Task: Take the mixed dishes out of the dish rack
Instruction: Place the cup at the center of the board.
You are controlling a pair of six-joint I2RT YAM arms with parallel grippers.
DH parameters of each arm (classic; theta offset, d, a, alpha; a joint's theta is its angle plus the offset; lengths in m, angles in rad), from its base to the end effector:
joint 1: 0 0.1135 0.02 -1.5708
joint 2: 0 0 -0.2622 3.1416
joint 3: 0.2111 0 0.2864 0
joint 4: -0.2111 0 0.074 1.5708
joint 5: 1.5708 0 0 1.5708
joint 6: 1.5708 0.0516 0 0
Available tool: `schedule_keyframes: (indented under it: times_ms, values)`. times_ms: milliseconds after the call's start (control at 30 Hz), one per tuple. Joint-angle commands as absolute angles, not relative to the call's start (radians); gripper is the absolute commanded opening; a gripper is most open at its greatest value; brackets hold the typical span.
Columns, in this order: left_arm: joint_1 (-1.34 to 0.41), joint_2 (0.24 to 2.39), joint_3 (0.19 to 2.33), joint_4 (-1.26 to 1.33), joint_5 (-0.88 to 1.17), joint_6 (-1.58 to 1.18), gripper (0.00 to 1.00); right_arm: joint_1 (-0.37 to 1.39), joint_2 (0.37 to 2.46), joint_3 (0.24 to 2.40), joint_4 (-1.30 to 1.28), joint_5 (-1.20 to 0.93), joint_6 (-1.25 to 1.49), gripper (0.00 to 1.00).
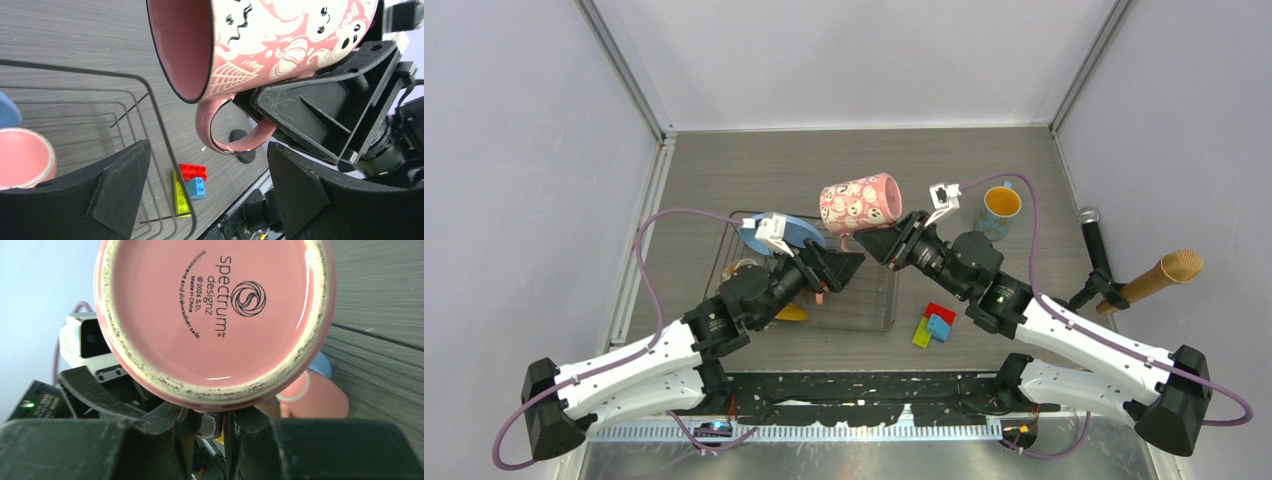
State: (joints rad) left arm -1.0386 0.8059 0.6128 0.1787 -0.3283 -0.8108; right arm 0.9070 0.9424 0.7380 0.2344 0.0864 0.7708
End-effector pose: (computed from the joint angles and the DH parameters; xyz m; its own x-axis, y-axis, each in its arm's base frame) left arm 0.1400 -0.2049 0.3061 -0.4777 -0.5410 -0.6922 0.4439 0.5313 -0.7216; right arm 0.1745 0.2159 0.3313 -0.4964 0.4919 -0.7152 -0.5377 0.4726 0.6983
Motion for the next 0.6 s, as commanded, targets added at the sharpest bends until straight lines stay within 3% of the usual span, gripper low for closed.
schedule_keyframes:
  times_ms: [0,567]
  values:
    - [-1.038,0.788,0.589,0.365,-0.324,-0.857,0.86,0.910,0.885,0.737,0.543,0.039,0.850,0.00]
    - [-1.038,0.777,0.512,0.527,-0.331,-0.915,0.65,0.910,0.890,0.690,0.669,0.015,0.910,0.00]
